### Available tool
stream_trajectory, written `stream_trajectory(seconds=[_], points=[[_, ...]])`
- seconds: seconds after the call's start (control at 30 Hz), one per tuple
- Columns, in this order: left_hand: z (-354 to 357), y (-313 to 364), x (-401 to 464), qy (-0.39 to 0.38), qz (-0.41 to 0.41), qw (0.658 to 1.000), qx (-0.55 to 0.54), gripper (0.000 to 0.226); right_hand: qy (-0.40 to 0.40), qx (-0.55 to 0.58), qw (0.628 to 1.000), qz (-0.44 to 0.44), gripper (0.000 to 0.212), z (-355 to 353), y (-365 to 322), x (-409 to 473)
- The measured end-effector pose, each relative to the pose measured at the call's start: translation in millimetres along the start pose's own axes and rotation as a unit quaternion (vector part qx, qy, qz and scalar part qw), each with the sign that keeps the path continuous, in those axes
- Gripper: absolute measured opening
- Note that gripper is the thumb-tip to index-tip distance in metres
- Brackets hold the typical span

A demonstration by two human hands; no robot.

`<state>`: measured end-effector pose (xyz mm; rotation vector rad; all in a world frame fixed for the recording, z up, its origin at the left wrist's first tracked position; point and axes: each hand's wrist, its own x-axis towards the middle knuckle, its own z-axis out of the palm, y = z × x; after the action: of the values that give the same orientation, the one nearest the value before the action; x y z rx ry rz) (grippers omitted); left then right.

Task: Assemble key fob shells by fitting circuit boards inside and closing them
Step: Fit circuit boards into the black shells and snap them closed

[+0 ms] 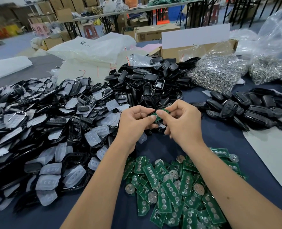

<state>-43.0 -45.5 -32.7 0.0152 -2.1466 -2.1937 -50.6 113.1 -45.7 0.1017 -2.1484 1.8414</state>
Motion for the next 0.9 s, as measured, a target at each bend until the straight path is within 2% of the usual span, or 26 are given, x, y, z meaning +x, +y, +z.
stream_trajectory(seconds=[0.13, 0.27, 0.4, 0.63, 0.7, 0.77, 0.83, 0.9], points=[[-4, 2, 2, 0.028, 0.009, 1.000, -0.007, 0.016, -0.071, 0.034, 0.997, -0.003, 0.012, -3, -2, 3], [-9, 2, 2, 0.018, 0.006, 1.000, 0.000, 0.017, -0.109, 0.035, 0.993, -0.014, 0.013, -5, -4, 0], [-11, 0, 2, 0.016, 0.012, 1.000, 0.022, 0.017, -0.084, -0.003, 0.996, -0.013, 0.015, -1, -8, -5], [-14, 2, 5, -0.012, 0.020, 0.997, 0.067, 0.019, -0.007, -0.154, 0.988, -0.011, 0.037, 1, -12, -4], [-18, 5, 5, -0.028, 0.028, 0.996, 0.075, 0.019, -0.012, -0.166, 0.986, 0.009, 0.040, -3, -11, -2], [-22, 7, 5, -0.043, 0.037, 0.995, 0.080, 0.020, -0.056, -0.135, 0.989, 0.031, 0.030, -7, -12, 1], [-26, 10, 6, -0.047, 0.045, 0.994, 0.085, 0.018, -0.127, -0.054, 0.990, 0.035, 0.012, -7, -14, 3], [-29, 12, 7, -0.044, 0.051, 0.994, 0.086, 0.017, -0.161, 0.014, 0.986, 0.041, 0.004, -4, -15, 4]])
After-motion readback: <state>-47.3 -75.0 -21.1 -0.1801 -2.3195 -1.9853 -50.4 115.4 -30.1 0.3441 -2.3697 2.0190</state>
